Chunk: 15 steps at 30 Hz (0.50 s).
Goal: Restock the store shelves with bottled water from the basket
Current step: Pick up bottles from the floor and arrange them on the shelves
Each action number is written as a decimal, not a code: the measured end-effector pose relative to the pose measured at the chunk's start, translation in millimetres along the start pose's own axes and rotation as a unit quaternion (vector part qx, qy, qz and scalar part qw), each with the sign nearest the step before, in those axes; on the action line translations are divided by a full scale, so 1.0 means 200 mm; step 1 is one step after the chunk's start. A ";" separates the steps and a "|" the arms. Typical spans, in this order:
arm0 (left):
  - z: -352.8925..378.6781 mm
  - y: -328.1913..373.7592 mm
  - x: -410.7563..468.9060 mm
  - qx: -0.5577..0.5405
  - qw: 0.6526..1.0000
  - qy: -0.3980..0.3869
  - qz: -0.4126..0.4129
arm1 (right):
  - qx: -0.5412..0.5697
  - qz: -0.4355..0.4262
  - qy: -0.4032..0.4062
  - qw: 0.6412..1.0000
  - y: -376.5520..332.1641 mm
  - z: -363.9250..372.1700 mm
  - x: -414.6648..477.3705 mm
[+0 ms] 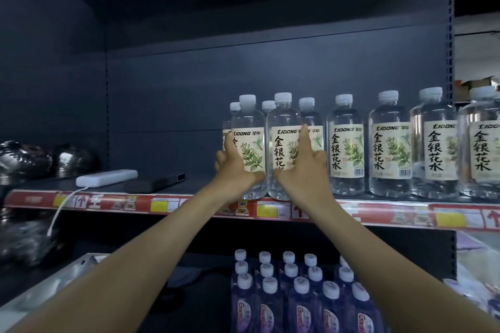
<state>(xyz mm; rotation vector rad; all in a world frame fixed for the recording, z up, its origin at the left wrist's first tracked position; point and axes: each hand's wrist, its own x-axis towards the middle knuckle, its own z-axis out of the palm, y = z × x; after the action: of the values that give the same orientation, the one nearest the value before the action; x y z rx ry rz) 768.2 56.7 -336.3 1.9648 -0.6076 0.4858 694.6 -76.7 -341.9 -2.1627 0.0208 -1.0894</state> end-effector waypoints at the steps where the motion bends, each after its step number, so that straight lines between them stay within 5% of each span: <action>1: 0.00 -0.01 0.00 0.010 1.000 -0.007 -0.005 | -0.006 0.009 -0.021 1.000 0.01 -0.01 -0.02; 15: -0.03 -0.12 0.06 0.017 0.995 0.088 0.048 | -0.032 -0.048 0.038 0.998 0.04 0.10 0.00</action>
<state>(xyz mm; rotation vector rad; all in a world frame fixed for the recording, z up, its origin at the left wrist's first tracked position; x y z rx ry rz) 791.1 69.7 -343.9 1.9057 -0.5861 0.7251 711.2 -71.5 -354.8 -2.1978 -0.0146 -1.2413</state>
